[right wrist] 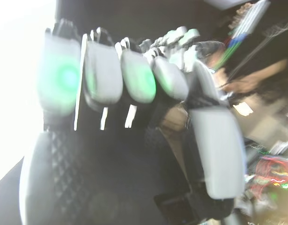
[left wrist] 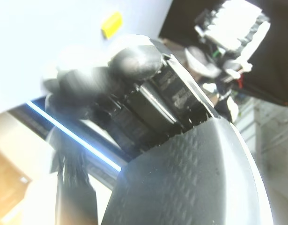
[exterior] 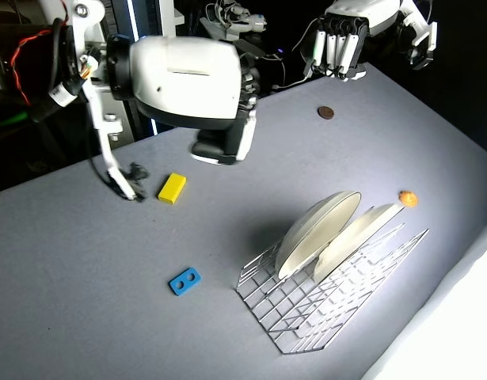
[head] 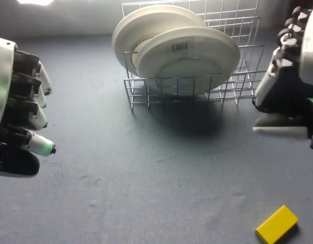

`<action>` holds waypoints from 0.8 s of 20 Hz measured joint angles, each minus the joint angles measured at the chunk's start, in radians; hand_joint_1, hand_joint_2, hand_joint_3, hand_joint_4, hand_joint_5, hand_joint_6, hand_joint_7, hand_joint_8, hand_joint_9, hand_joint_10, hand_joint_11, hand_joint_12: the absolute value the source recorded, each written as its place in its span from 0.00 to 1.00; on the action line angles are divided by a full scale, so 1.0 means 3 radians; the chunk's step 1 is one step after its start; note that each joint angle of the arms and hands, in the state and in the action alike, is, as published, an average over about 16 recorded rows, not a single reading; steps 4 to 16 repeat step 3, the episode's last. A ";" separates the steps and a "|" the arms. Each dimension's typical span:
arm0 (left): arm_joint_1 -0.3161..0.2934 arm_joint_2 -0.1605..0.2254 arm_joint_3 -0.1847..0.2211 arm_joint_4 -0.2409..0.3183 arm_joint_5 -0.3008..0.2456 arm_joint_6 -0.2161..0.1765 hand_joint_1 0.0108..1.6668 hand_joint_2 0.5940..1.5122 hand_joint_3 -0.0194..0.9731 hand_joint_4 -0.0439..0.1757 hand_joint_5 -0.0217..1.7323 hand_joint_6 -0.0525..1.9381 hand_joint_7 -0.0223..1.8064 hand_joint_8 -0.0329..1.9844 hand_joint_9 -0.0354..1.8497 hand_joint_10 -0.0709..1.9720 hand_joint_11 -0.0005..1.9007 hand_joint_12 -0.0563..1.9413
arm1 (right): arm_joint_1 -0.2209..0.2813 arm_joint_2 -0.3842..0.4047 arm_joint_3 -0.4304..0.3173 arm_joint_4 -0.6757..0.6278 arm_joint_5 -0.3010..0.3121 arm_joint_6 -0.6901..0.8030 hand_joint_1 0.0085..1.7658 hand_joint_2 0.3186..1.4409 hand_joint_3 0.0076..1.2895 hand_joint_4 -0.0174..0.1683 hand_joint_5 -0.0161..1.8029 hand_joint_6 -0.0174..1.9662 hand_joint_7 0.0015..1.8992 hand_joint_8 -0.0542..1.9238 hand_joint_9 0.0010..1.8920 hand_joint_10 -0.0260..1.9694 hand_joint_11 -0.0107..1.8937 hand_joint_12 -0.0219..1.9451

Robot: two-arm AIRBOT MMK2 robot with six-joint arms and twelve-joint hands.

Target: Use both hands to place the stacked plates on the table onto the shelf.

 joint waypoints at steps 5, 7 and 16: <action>0.0000 0.0000 -0.0006 0.0001 0.0000 -0.0003 0.28 0.70 0.02 0.72 0.75 0.83 0.86 0.76 0.85 0.84 0.75 0.96 | -0.0068 0.0060 -0.0056 -0.0119 0.0053 0.0024 0.24 0.81 0.00 0.13 0.72 0.97 0.72 0.98 0.75 0.97 0.79 0.98; 0.0000 0.0000 -0.0006 0.0001 0.0000 -0.0003 0.28 0.70 0.02 0.72 0.75 0.83 0.86 0.76 0.85 0.84 0.75 0.96 | -0.0068 0.0060 -0.0056 -0.0119 0.0053 0.0024 0.24 0.81 0.00 0.13 0.72 0.97 0.72 0.98 0.75 0.97 0.79 0.98; 0.0000 0.0000 -0.0006 0.0001 0.0000 -0.0003 0.28 0.70 0.02 0.72 0.75 0.83 0.86 0.76 0.85 0.84 0.75 0.96 | -0.0068 0.0060 -0.0056 -0.0119 0.0053 0.0024 0.24 0.81 0.00 0.13 0.72 0.97 0.72 0.98 0.75 0.97 0.79 0.98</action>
